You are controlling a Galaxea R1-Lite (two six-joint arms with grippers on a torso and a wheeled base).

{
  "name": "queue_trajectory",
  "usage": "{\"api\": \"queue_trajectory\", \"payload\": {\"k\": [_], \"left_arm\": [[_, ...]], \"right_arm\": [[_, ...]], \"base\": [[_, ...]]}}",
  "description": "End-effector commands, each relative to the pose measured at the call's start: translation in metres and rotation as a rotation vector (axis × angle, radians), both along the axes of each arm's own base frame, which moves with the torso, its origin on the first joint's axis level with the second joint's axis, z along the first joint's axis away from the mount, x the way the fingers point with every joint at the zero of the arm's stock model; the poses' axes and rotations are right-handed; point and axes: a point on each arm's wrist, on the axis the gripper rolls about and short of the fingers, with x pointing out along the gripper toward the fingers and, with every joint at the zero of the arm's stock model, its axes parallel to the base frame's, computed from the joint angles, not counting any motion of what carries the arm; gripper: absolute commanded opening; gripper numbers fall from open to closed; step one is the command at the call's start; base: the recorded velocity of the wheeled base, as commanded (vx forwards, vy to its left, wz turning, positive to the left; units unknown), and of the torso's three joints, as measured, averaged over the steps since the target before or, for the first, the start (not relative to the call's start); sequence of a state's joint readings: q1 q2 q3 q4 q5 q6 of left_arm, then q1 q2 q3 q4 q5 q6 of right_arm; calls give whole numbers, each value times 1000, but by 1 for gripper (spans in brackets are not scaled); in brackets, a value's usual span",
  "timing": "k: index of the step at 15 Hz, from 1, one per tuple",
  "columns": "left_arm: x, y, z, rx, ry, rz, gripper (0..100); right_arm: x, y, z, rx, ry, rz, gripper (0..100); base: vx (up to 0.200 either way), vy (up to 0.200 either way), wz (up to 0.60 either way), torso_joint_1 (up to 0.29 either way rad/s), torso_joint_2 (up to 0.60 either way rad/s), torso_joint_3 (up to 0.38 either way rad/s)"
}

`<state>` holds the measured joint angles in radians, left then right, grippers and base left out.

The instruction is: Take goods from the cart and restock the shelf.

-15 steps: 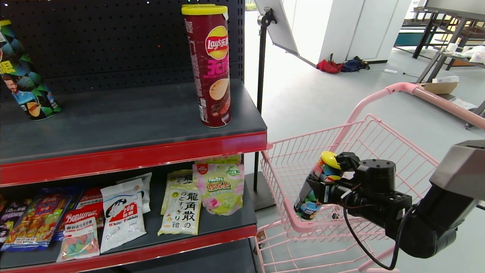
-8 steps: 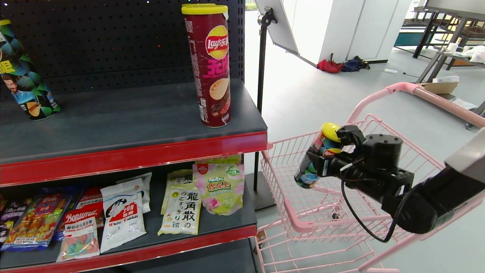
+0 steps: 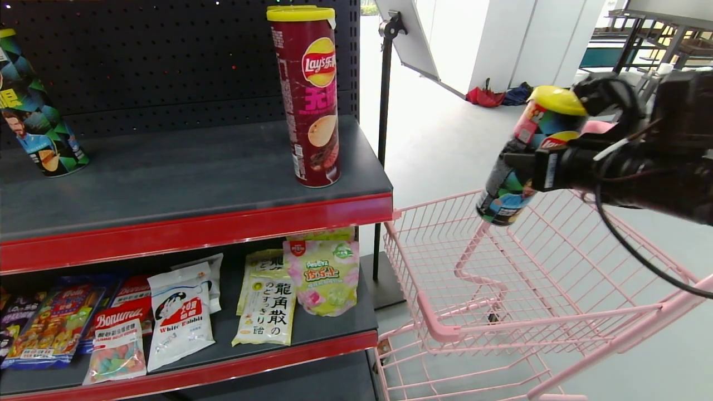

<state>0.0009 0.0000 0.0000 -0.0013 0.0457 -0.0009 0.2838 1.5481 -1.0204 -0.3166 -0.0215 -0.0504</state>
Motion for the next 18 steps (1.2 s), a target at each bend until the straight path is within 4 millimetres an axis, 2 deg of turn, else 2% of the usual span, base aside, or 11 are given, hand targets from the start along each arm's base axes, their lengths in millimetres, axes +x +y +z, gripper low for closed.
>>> {"api": "queue_trajectory", "payload": {"k": [1,2,3,4,6,8,12,15,18], "left_arm": [[0,0,0,-1,0,1,100],[0,0,0,1,0,1,100],[0,0,0,1,0,1,100],[0,0,0,1,0,-1,100],[0,0,0,1,0,1,100],[0,0,0,1,0,1,100],[0,0,0,1,0,1,100],[0,0,0,1,0,-1,100],[0,0,0,1,0,1,100]], "right_arm": [[-85,-25,42,7,-107,-17,0],[-134,-40,32,-8,-91,-30,0],[-150,-45,27,-17,-81,-40,0],[-185,-59,12,-44,-46,-111,0],[-222,-73,-9,-57,-16,-206,0],[-238,-76,-21,-47,-23,-217,0],[-251,-78,-38,-50,-25,-216,0],[-252,-78,-40,-57,-20,-216,0],[-252,-78,-41,-61,-14,-215,0]], "base": [[0,0,0,0,0,0],[0,0,0,0,0,0],[0,0,0,0,0,0],[0,0,0,0,0,0],[0,0,0,0,0,0],[0,0,0,0,0,0],[0,0,0,0,0,0],[0,0,0,19,-69,-41],[0,0,0,144,-425,-289]]}}
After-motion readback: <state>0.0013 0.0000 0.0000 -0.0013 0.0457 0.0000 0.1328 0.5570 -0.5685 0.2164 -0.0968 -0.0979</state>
